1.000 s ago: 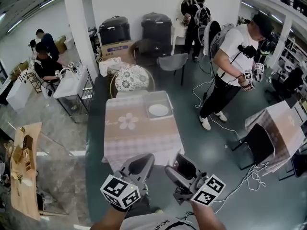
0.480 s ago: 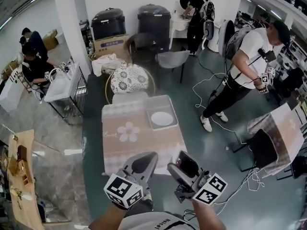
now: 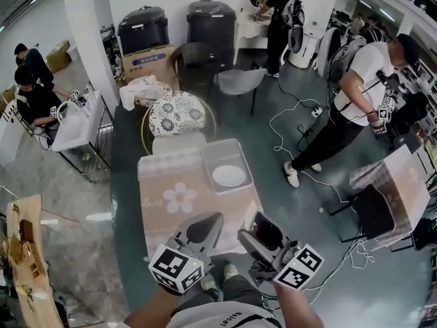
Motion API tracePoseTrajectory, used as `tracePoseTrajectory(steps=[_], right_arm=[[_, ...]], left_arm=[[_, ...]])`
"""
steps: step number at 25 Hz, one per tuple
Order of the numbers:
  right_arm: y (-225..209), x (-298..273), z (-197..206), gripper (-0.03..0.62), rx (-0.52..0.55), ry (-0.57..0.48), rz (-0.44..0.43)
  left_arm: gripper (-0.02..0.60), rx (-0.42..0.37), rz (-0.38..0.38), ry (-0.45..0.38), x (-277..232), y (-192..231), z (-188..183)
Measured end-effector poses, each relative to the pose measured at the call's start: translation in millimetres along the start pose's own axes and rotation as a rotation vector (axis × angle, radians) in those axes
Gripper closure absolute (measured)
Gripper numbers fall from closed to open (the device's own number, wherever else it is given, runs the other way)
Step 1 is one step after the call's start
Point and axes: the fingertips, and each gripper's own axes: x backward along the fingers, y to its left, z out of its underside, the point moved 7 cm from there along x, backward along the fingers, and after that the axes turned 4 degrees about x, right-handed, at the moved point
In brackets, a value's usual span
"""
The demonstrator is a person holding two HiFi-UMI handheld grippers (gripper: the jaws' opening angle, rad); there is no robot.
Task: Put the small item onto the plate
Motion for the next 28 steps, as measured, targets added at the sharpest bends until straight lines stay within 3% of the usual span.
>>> tracePoseTrajectory(steps=[8,15,28], right_arm=[[-64,-34,2,0.303,-0.021,0.027,0.018],[-138,-81,3,0.303,-0.003,0.107,-0.002],[-280,-136,74,0.303,-0.040,0.281,-0.001]], left_arm=[[0.575,-0.006,-0.020,0.011,-50,40,6],[0.575,0.000,-0.094,0.003,-105,93,15],[0.575,0.077,-0.164,0.039,-200,183,85]])
